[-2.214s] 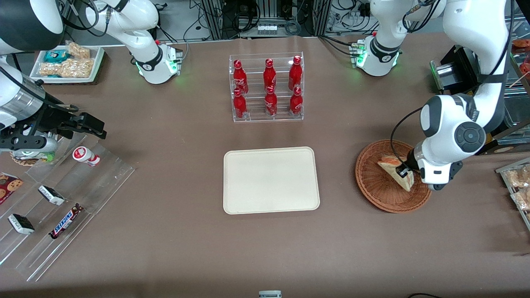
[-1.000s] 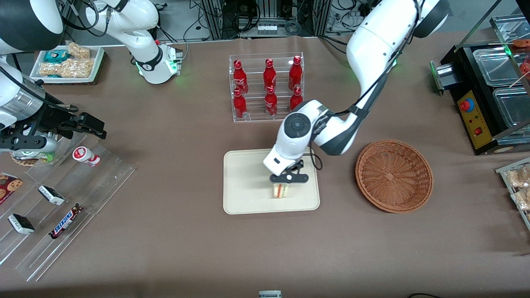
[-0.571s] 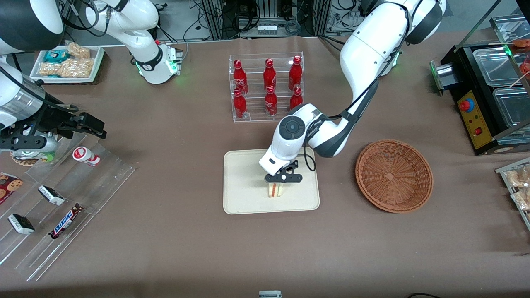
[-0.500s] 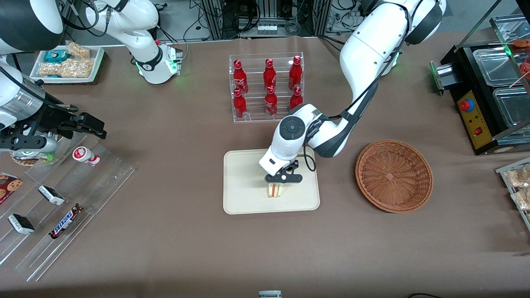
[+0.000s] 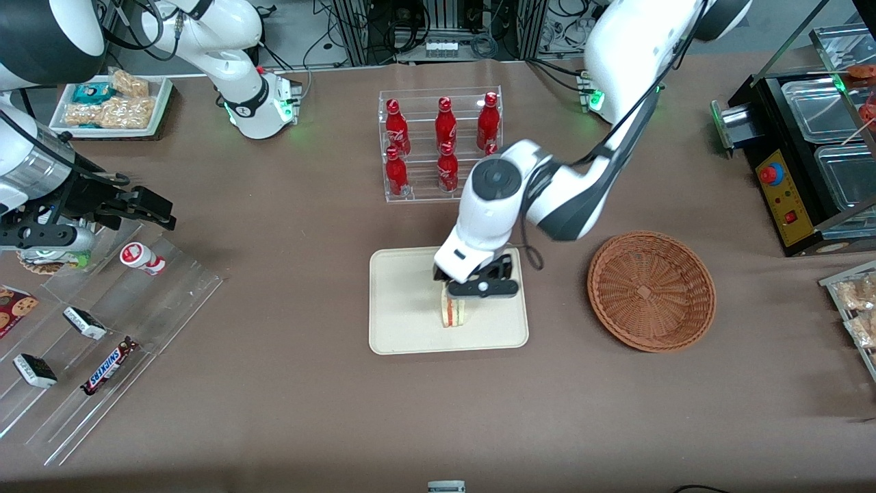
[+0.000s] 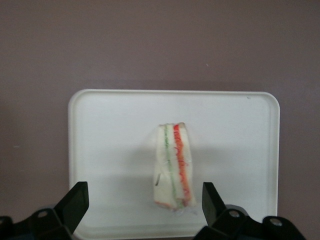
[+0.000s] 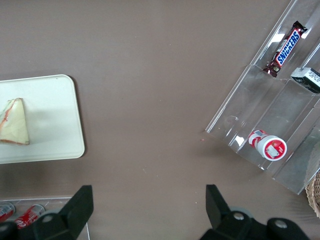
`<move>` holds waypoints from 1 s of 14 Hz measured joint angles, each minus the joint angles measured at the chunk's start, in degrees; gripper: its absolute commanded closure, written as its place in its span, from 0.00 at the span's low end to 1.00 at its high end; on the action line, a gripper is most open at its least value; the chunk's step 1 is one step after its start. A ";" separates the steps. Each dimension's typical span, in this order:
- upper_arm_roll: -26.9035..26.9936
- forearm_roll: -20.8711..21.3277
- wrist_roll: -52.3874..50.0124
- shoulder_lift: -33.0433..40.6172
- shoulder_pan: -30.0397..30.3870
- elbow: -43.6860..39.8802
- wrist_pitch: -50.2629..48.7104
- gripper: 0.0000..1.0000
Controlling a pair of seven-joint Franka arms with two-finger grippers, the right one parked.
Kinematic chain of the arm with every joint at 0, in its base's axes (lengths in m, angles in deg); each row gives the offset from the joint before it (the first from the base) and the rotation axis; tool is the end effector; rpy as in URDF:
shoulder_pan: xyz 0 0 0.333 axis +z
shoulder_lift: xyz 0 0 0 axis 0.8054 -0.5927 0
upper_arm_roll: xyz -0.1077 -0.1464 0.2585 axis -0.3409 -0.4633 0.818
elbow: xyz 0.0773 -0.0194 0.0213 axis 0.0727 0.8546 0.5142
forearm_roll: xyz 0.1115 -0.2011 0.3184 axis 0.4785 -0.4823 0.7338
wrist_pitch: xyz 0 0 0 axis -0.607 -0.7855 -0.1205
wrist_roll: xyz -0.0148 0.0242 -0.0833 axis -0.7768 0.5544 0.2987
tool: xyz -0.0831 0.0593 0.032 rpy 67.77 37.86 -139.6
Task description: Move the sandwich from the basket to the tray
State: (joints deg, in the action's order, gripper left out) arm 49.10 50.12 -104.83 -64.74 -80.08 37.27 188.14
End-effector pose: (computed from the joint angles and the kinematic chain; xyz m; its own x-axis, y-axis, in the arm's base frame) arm 0.5624 -0.4347 0.3898 0.9880 0.0706 0.1377 0.0613 -0.9956 0.0703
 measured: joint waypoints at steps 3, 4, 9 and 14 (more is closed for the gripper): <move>2.57 -0.01 -0.02 6.84 0.65 0.05 -7.87 0.00; 2.95 -0.02 -0.05 8.41 1.62 0.19 -10.07 0.00; 3.21 -0.04 0.23 10.25 9.34 1.85 -14.94 0.00; 3.31 -1.44 14.50 13.38 17.49 1.84 -23.64 0.00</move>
State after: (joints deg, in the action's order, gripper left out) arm 52.41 48.68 -90.33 -51.36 -62.59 39.11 164.50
